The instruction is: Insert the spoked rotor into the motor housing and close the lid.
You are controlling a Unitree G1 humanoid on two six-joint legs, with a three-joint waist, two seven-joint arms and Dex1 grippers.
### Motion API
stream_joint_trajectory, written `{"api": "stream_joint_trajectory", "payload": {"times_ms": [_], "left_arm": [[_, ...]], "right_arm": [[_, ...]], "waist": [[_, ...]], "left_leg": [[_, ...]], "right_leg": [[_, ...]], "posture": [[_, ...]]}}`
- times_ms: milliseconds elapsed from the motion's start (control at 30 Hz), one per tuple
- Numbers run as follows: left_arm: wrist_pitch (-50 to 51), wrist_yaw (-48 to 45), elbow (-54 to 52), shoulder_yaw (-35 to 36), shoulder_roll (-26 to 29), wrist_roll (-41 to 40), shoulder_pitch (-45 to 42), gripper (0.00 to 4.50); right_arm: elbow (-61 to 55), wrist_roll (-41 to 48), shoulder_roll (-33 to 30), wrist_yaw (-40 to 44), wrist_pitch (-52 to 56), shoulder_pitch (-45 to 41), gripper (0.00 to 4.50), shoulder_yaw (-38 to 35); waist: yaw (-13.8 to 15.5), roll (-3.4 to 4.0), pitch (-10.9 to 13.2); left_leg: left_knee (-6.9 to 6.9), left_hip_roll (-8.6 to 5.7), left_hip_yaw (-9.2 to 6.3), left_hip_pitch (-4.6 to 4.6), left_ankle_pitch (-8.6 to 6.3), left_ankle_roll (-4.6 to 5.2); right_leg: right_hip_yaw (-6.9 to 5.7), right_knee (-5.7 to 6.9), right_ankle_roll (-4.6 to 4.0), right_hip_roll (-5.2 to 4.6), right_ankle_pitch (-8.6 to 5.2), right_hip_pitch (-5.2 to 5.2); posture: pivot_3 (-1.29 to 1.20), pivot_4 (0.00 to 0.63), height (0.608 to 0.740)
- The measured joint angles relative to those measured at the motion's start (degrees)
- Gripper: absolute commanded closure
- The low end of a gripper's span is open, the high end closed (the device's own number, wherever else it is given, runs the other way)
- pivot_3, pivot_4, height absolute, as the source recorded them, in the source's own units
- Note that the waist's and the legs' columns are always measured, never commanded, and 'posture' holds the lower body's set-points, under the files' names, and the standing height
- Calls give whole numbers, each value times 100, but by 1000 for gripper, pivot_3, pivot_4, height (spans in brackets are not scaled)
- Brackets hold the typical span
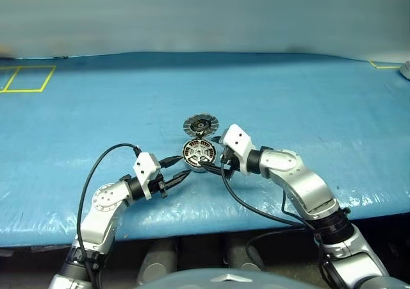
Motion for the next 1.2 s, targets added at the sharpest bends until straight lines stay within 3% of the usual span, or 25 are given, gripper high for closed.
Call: {"api": "stream_joint_trajectory", "payload": {"times_ms": [300,767,1200], "left_arm": [[-7,2,0,0,-2,0,-16,2179],[-33,79,24,4,-13,37,-20,2179],[-108,57,99,2,-36,50,-53,2179]], "right_arm": [[-1,257,214,11,2,-10,14,-185],[746,106,1093,-744,-57,60,4458,-241],[1100,-86,1303,-863,-134,30,4458,-48]], "waist": [[-2,0,0],[-11,1,0],[-60,2,-1]], "left_leg": [[0,0,0,0,0,0],[-1,-3,3,1,0,-1],[-1,-4,6,8,1,-1]], "right_leg": [[0,0,-1,0,1,0],[1,1,-24,2,15,0],[1,4,-19,6,13,2]], "posture": [[0,150,740],[0,150,740],[0,150,740]]}}
